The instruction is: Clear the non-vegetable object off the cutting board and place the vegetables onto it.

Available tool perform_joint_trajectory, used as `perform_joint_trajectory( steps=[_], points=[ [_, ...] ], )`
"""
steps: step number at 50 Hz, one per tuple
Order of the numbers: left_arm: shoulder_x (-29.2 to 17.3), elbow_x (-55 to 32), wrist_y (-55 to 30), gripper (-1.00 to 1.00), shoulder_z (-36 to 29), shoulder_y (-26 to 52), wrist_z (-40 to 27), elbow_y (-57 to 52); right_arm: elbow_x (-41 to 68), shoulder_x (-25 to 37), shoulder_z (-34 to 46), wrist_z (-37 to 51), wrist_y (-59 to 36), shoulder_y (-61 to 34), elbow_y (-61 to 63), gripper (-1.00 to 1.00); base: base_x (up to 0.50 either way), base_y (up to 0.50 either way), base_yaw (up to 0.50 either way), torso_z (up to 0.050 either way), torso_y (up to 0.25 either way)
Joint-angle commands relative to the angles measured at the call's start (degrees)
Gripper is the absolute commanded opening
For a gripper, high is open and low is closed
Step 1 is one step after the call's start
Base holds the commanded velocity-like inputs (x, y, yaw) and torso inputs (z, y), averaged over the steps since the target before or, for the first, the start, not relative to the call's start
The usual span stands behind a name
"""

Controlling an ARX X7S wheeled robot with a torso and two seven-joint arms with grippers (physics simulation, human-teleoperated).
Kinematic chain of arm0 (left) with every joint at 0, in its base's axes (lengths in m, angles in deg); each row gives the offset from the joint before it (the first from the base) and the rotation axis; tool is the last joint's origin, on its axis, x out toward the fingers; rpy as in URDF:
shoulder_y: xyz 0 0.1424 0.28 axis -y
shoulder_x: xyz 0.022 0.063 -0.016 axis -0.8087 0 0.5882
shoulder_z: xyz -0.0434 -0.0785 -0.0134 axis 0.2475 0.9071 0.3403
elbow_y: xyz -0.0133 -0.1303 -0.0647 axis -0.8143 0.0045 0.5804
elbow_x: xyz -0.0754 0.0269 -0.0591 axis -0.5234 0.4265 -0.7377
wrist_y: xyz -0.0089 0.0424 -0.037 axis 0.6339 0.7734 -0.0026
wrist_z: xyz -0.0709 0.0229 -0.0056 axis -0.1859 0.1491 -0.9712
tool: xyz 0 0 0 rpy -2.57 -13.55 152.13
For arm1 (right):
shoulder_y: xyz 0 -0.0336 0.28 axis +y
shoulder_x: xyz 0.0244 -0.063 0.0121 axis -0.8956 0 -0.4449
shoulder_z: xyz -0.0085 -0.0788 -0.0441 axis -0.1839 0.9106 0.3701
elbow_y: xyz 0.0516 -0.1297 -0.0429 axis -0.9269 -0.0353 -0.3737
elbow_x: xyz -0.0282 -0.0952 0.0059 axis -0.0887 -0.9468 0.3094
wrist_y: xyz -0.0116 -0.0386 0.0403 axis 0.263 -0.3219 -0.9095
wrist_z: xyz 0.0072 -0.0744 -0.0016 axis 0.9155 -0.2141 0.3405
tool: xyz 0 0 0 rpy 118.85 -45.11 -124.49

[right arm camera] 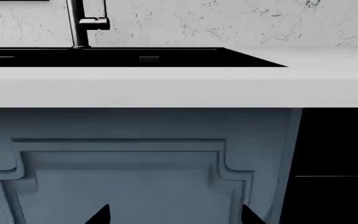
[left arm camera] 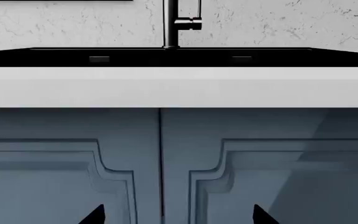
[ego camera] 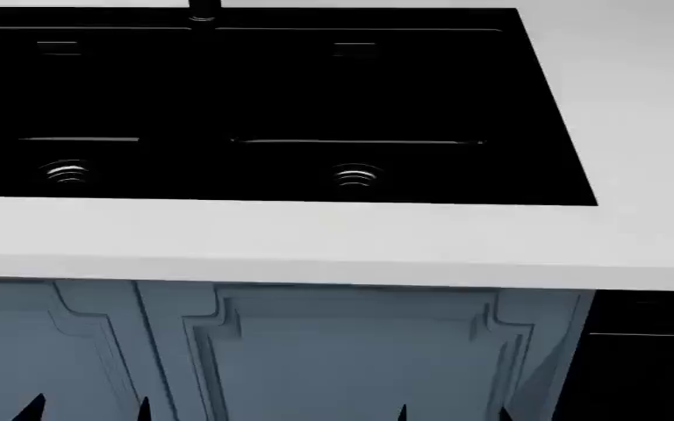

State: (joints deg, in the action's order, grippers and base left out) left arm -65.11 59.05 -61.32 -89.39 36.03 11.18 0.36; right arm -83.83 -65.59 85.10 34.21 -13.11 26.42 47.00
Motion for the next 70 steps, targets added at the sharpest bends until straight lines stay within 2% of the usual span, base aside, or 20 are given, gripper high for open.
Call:
perform_joint_trajectory(
  steps=[1,11,12,13,14,21,70],
  points=[
    [-1.3,-1.3,0.1,1.00,-1.5,0.1,-1.5,0.2,0.4,0.4,0.5,0.5,0.7,-0.3,-1.1,1.00,0.00,0.00,0.00,0.000,0.000],
    [-2.5,-2.5,-0.5,1.00,-3.7,0.7,-3.6,0.5,2.2,2.5,2.4,3.3,1.1,0.7,0.3,1.00,0.00,0.00,0.00,0.000,0.000],
    [-2.6,-1.7,-0.4,1.00,-4.1,1.0,-4.3,1.0,2.5,2.6,2.5,3.4,1.1,0.7,0.3,1.00,0.00,0.00,0.00,0.000,0.000],
    [-3.3,4.7,4.7,1.00,-7.1,0.3,-7.0,1.0,4.4,3.1,3.1,1.7,-0.7,-1.1,-2.2,1.00,0.00,0.00,0.00,0.000,0.000],
    [-0.4,-0.8,-0.8,1.00,-1.2,0.7,-1.4,0.2,0.4,0.6,0.2,1.0,0.8,0.8,0.4,1.00,0.00,0.00,0.00,0.000,0.000],
    [-2.0,-1.8,-0.3,1.00,-3.3,0.5,-3.7,0.0,1.1,2.1,2.2,3.1,0.4,0.7,0.5,1.00,0.00,0.00,0.00,0.000,0.000],
    [-5.9,-4.2,1.2,1.00,-8.5,0.7,-8.1,0.8,5.1,5.9,6.7,7.5,-0.1,0.3,0.4,1.00,0.00,-0.50,0.00,0.000,0.000]
  ],
)
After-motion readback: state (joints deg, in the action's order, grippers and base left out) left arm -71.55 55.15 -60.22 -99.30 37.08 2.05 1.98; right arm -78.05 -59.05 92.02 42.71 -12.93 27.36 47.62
